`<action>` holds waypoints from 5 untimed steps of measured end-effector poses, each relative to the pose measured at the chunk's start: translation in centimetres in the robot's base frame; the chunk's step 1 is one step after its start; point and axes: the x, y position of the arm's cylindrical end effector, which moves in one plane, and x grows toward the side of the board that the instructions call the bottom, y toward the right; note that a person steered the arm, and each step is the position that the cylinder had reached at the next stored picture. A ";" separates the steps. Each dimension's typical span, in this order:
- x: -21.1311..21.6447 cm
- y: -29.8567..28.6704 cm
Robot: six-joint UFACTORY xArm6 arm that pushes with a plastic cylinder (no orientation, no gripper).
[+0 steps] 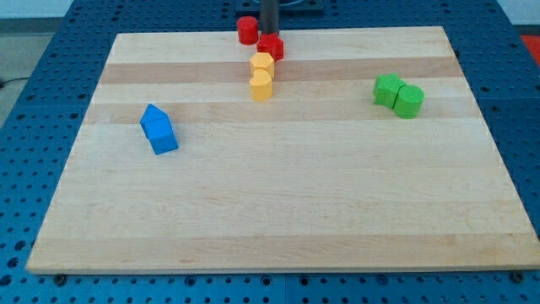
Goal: Move red circle away from the top center
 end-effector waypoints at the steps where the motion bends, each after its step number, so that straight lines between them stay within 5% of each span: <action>1: 0.3 -2.2; 3: 5.9 -6.0; 5: 0.6 -16.6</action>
